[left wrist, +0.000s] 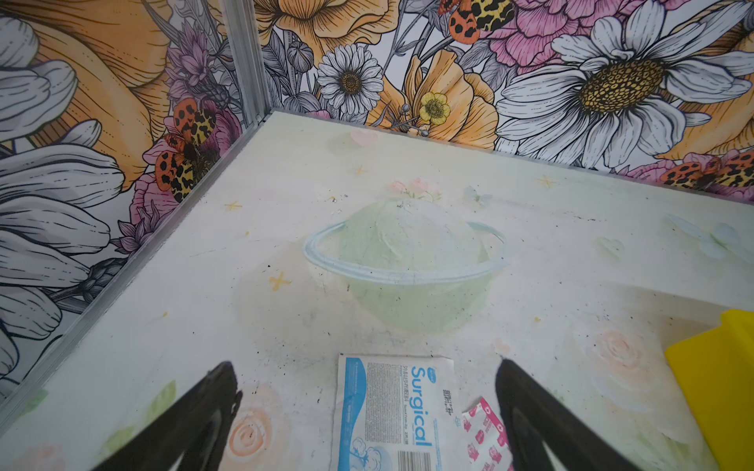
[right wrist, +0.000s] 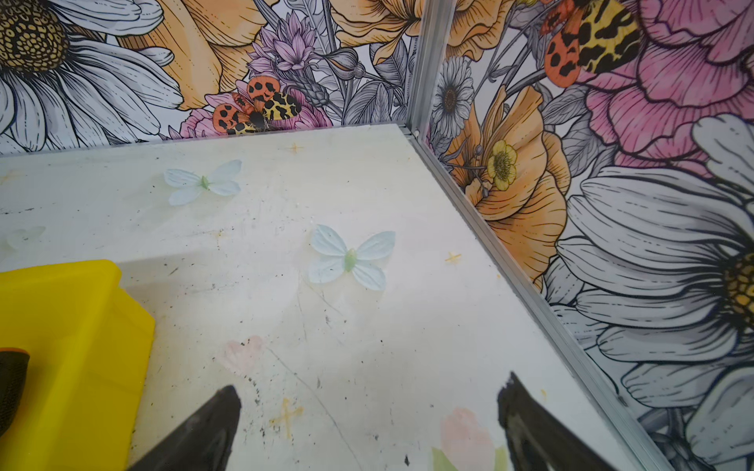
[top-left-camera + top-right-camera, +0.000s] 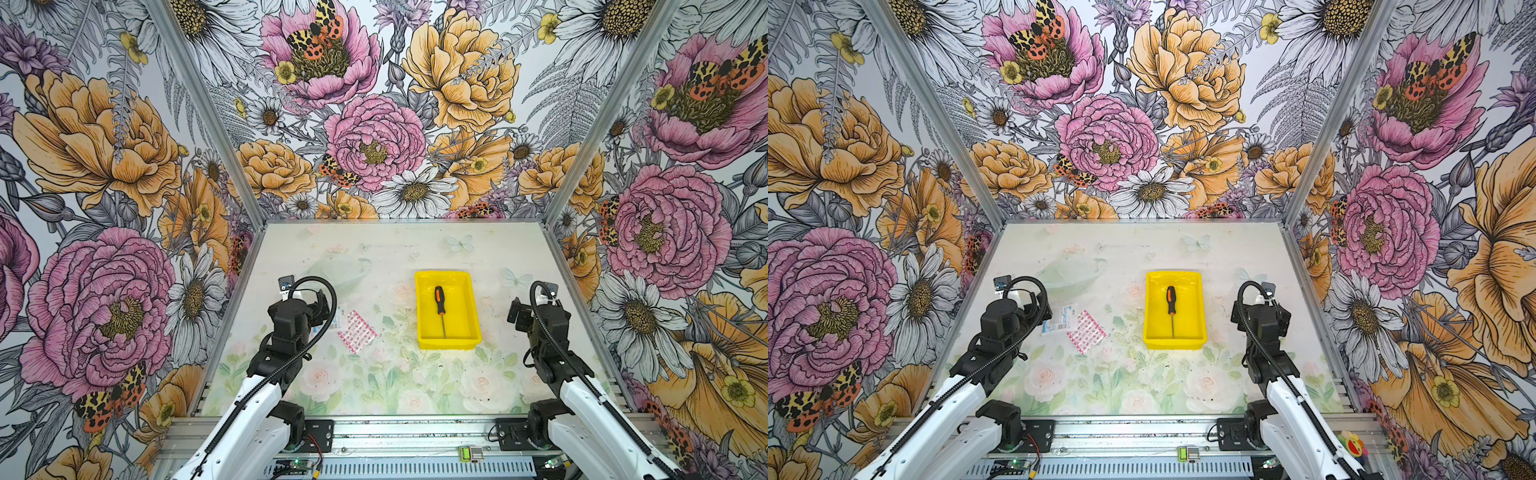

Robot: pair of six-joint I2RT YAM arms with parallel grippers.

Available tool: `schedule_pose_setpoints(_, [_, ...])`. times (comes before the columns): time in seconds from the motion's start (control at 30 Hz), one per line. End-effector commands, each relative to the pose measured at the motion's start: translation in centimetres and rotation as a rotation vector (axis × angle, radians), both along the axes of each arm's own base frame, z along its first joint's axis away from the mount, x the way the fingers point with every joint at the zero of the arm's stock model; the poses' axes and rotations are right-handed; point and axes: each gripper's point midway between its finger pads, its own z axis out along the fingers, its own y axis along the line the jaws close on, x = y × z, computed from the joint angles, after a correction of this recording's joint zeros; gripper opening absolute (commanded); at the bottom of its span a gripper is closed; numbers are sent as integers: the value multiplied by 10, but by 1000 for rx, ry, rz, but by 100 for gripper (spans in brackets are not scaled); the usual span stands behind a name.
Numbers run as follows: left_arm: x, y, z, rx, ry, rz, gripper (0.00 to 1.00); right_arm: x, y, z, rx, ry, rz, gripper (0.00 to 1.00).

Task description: Put the screwdriver in the bin

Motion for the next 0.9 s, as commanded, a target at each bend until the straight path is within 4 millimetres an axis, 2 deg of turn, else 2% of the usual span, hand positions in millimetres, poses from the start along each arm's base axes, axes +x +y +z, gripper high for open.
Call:
schedule_pose_setpoints(0.0, [6, 10, 5, 41, -49, 32, 99, 10, -1, -4, 7, -40, 23, 99])
schedule_pose_setpoints(0.07, [13, 10, 3, 57, -37, 22, 99, 15, -6, -8, 11, -31, 14, 99])
schedule_pose_setpoints(0.2, [26, 7, -5, 124, -35, -6, 99, 31, -6, -4, -7, -65, 43, 99])
schedule_pose_setpoints(0.37, [45, 20, -25, 121, -27, 52, 99, 52, -12, -5, 4, -76, 13, 100])
schedule_pose_setpoints(0.53, [66, 18, -44, 149, 7, 48, 99, 69, -12, -2, 9, -108, 11, 100])
schedule_pose_setpoints(0.87, [116, 26, -41, 190, -17, 58, 99, 98, -19, -1, 6, -139, -22, 100])
